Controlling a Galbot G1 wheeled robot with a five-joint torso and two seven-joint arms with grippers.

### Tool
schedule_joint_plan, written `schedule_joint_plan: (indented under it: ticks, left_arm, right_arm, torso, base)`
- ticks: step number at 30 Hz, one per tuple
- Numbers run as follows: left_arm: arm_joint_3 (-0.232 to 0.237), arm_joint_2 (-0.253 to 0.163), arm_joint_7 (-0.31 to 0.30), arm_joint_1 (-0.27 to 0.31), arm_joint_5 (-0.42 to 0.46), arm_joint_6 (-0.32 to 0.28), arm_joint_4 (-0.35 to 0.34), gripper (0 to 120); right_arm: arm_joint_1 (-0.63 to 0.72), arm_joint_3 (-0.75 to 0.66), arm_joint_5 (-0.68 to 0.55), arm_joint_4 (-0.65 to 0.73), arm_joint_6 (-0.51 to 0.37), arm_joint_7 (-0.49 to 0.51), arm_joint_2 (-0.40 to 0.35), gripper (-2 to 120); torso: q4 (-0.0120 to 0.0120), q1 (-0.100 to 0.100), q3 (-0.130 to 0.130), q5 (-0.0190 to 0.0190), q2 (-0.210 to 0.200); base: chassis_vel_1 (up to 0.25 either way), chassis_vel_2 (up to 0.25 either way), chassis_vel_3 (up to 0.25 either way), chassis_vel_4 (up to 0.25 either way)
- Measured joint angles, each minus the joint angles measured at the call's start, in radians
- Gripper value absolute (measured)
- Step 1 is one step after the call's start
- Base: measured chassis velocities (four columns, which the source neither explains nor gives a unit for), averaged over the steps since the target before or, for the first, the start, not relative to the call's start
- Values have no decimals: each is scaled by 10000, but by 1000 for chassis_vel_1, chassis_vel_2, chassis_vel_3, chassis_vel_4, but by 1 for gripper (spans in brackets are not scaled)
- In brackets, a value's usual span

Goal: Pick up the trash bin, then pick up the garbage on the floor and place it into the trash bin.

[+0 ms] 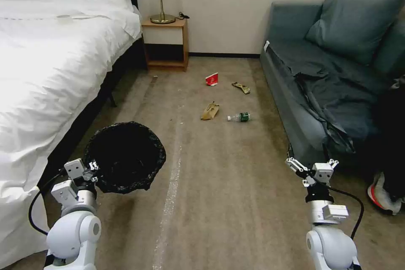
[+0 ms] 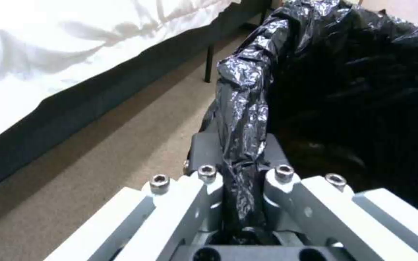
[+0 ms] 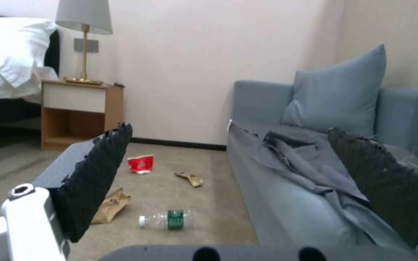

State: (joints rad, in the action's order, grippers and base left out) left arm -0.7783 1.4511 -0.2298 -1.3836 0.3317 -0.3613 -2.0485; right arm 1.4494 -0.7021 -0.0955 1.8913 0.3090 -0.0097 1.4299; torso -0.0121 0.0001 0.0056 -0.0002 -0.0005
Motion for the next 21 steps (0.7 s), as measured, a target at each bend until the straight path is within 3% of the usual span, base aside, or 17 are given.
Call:
schedule_joint_plan:
  ticks: [21]
  left_arm:
    - [-49, 15, 134, -113, -146, 179, 5, 4]
  right_arm:
    - [15, -99, -44, -45, 40, -113, 66, 100]
  torso:
    - [0, 0, -1, 0, 0]
  base:
    - [-2, 2, 2, -2]
